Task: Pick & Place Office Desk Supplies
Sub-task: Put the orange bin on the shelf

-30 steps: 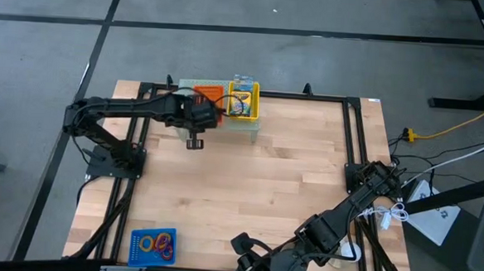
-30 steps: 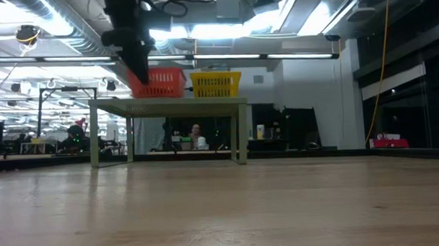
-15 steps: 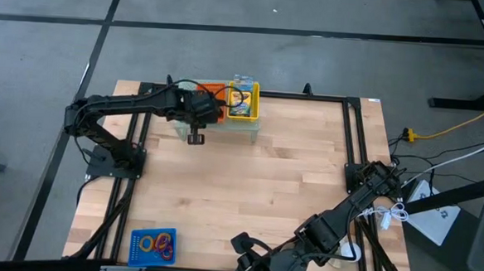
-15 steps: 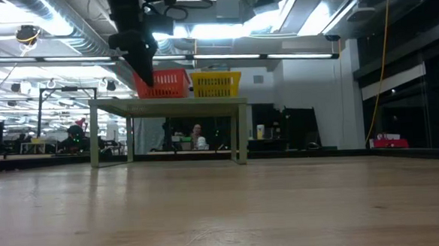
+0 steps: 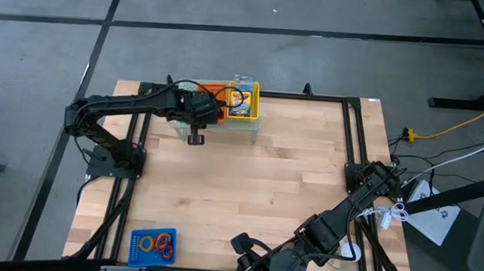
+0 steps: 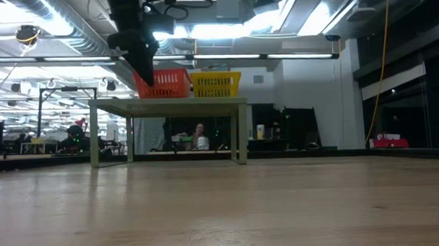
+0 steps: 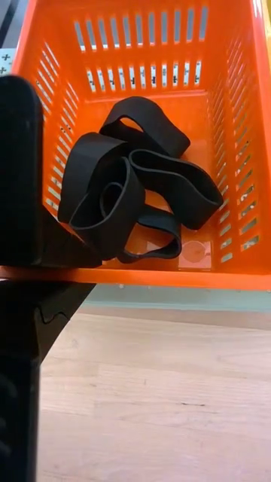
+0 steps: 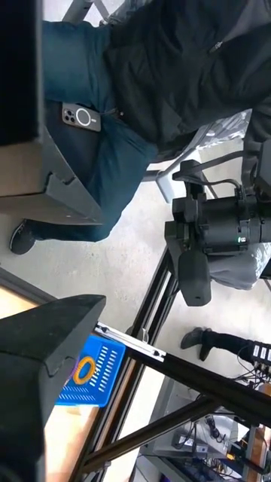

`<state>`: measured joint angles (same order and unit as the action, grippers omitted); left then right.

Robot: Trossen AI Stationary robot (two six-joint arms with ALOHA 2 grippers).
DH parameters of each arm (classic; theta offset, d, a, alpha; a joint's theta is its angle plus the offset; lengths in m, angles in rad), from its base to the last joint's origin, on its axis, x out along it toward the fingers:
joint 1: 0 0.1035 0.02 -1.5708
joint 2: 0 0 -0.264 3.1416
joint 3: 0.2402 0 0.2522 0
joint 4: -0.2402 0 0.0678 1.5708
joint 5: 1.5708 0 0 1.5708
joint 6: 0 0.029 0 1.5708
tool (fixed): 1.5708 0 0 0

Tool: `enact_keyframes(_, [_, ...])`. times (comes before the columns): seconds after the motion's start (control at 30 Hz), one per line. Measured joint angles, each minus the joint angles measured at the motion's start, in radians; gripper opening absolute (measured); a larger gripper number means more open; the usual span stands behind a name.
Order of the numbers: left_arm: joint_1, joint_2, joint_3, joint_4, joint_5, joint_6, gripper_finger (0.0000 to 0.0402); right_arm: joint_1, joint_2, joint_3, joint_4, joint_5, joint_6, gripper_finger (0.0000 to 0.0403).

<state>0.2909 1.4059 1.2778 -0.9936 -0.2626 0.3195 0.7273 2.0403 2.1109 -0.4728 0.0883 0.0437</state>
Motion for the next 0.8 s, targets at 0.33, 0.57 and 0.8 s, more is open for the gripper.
enact_keyframes(0.33, [0.0, 0.0, 0.0, 0.001, 0.013, 0.008, 0.0003, 0.0, 0.001, 0.0, 0.0, 0.0, 0.0, 0.0162])
enact_keyframes(0.57, [0.0, 0.0, 0.0, 0.016, -0.007, 0.01, 0.0004, 0.0, 0.001, 0.0, 0.0, 0.0, 0.0, 0.0162])
enact_keyframes(0.8, [0.001, 0.0, 0.0, 0.051, -0.014, 0.01, 0.0004, 0.0, 0.001, 0.0, 0.0, 0.0, 0.0, 0.0162])
